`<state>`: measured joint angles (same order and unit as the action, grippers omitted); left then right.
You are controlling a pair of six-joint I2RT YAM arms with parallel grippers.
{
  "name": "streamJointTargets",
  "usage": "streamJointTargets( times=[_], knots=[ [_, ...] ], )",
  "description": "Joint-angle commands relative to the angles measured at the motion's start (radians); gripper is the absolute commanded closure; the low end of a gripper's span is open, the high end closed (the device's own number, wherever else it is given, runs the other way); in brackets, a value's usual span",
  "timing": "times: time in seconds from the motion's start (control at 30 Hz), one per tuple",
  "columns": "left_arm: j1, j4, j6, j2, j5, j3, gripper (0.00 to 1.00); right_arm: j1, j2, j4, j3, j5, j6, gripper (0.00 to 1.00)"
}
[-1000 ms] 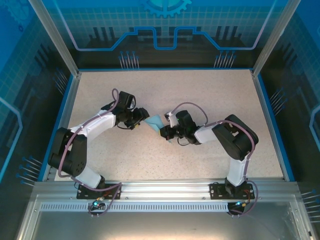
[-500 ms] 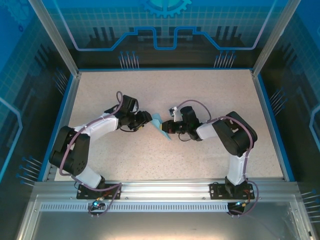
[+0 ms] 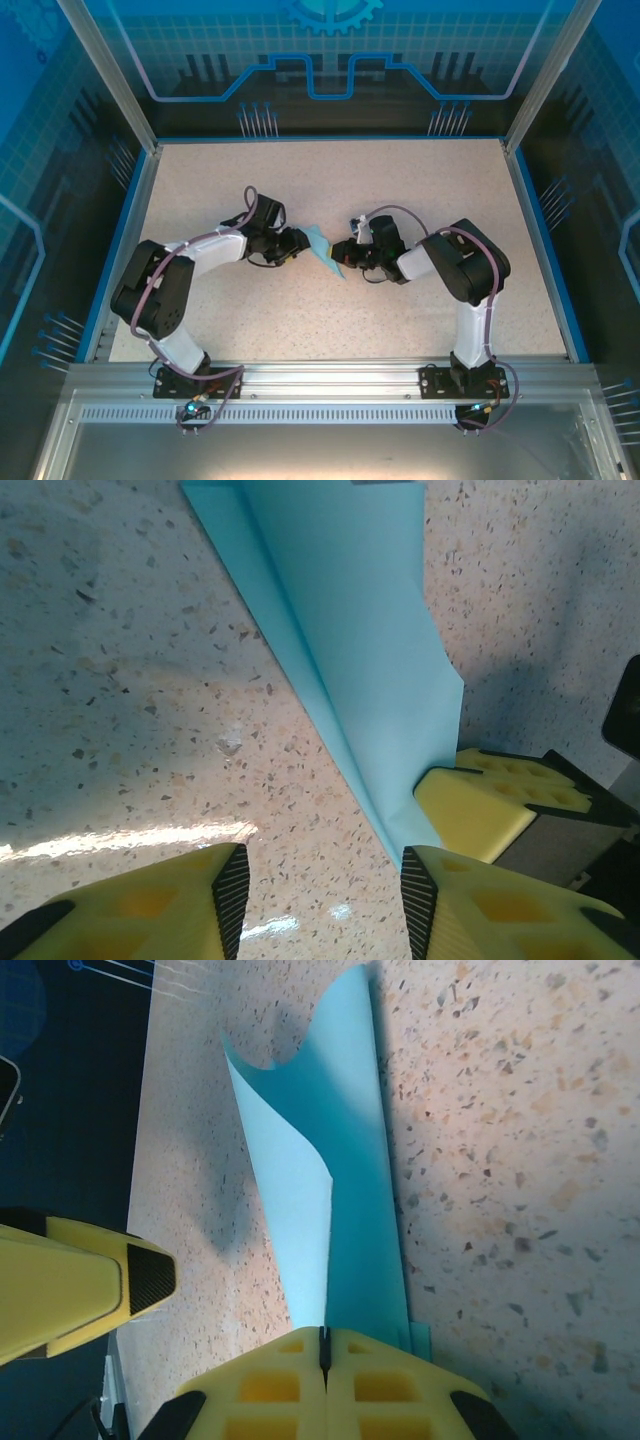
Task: Fold a paper plane with a square sheet of paper (pick it up from the middle)
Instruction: Fold the wing for the fifth time at the center of the table.
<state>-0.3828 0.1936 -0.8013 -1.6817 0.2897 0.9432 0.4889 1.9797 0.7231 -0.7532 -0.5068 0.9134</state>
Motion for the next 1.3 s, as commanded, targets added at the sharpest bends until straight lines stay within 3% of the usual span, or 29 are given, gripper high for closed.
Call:
streamJointTargets(
  times=[0.0,0.5,1.27],
  knots=[
    [-0.012,-0.02,0.038,-0.03,0.035,0.051,0.54,-0.015,0.018,0.004,0.001,-0.015,0.018,1.0],
    [-0.026,-0.069,0.057,-0.125,0.081,0.114,0.72,-0.02,0.063,-0.109,-0.052,-0.036,0.005,1.0],
    [-0.036,-0.071,0.078,-0.199,0.115,0.155,0.79,-0.047,0.112,-0.283,-0.106,0.003,0.037,1.0]
  ],
)
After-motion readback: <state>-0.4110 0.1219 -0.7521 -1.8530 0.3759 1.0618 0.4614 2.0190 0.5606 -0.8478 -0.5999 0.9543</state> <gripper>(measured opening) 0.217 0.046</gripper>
